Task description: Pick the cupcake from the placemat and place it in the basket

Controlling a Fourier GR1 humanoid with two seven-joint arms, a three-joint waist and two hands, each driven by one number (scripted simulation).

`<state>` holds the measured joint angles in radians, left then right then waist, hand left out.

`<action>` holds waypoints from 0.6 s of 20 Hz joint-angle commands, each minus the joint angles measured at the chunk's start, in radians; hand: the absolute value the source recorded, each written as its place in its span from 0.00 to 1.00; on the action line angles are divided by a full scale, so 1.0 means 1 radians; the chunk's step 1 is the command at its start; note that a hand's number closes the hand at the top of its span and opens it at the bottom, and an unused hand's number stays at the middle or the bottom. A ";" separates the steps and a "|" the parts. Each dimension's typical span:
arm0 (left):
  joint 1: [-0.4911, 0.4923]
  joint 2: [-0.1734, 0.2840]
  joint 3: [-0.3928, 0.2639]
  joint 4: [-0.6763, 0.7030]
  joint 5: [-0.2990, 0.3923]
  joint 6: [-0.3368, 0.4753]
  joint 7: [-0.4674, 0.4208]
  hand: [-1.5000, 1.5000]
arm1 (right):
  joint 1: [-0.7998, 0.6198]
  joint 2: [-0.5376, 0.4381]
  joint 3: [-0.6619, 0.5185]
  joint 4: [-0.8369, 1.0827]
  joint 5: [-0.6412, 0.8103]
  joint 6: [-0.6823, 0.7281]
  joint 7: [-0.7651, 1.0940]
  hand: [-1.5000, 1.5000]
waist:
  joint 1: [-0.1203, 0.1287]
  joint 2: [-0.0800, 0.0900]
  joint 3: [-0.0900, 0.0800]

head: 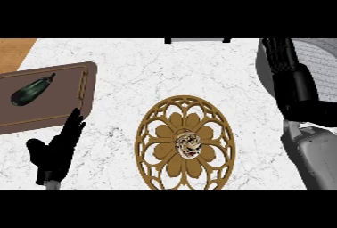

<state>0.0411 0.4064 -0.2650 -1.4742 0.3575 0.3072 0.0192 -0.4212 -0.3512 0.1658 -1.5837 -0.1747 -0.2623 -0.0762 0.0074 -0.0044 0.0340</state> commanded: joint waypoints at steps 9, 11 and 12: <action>-0.169 0.106 0.074 0.031 0.001 -0.086 0.106 0.50 | -0.036 -0.026 0.244 0.006 0.270 0.075 -0.080 0.00 | 0.010 0.008 -0.040; -0.211 0.124 0.102 0.041 0.027 -0.107 0.140 0.50 | -0.043 0.062 0.340 0.023 0.432 -0.080 -0.023 0.00 | 0.003 0.004 -0.039; -0.217 0.124 0.097 0.070 0.016 -0.118 0.129 0.50 | -0.036 0.167 0.380 0.051 0.489 -0.182 -0.034 0.00 | 0.003 0.008 -0.037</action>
<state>-0.1360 0.5187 -0.1775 -1.4460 0.3642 0.2254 0.1343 -0.4530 -0.3146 0.3704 -1.5603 0.0920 -0.2824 -0.1292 0.0095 0.0016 -0.0020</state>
